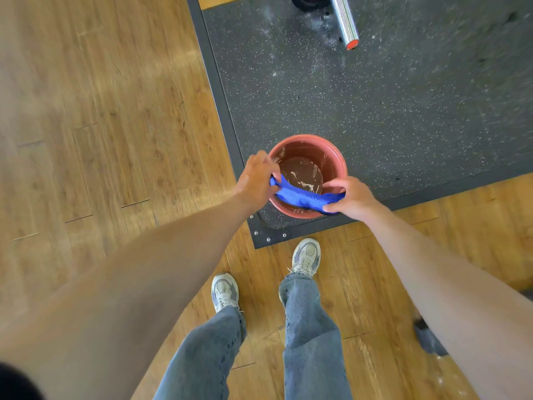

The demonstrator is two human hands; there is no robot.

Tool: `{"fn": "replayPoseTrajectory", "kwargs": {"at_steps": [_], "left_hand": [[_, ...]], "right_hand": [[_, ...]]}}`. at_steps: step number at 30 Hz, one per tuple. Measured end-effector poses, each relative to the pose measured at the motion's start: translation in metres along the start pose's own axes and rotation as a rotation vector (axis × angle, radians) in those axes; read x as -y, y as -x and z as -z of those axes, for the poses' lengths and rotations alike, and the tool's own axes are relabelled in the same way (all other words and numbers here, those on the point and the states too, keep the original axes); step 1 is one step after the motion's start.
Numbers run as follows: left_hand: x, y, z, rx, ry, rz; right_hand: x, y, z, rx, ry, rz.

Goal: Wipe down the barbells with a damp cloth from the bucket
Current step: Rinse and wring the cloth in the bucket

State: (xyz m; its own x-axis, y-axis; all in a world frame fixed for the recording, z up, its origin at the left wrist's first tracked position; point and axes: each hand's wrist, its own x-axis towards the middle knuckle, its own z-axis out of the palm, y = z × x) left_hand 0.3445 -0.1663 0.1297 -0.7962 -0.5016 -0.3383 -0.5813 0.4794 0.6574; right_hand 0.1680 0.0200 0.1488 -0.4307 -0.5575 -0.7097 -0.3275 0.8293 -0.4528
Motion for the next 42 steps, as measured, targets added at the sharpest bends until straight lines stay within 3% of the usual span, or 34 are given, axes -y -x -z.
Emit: {"fn": "replayPoseTrajectory", "kwargs": {"at_steps": [3,6,11,16,21,27,31,36,42], "left_hand": [[-0.014,0.0,-0.001,0.09,0.007,-0.14],[-0.031,-0.002,0.001,0.161,0.015,-0.12],[-0.048,-0.015,0.008,0.216,0.003,-0.216],[-0.05,-0.026,0.025,0.266,0.088,-0.225],[-0.052,-0.03,0.035,0.3,0.09,-0.271],[-0.055,-0.034,0.043,0.319,0.037,-0.228],[-0.055,-0.039,0.047,0.329,-0.018,-0.175],[-0.054,-0.038,0.051,0.317,-0.057,-0.181],[-0.05,-0.042,0.055,0.344,-0.083,-0.167]], "right_hand": [[0.006,0.0,-0.004,-0.118,0.508,0.085],[0.01,-0.003,-0.009,-0.127,0.651,0.172],[0.019,0.006,-0.013,-0.049,0.208,0.231],[0.026,0.01,-0.017,0.06,0.105,0.184],[0.029,0.002,-0.028,-0.099,-0.115,0.315],[0.058,-0.001,-0.039,-0.096,-0.575,0.151],[0.069,-0.003,-0.044,-0.192,-0.451,0.176],[0.077,0.001,-0.052,-0.124,-0.454,0.18],[0.079,0.001,-0.047,-0.205,-0.337,0.177]]}}
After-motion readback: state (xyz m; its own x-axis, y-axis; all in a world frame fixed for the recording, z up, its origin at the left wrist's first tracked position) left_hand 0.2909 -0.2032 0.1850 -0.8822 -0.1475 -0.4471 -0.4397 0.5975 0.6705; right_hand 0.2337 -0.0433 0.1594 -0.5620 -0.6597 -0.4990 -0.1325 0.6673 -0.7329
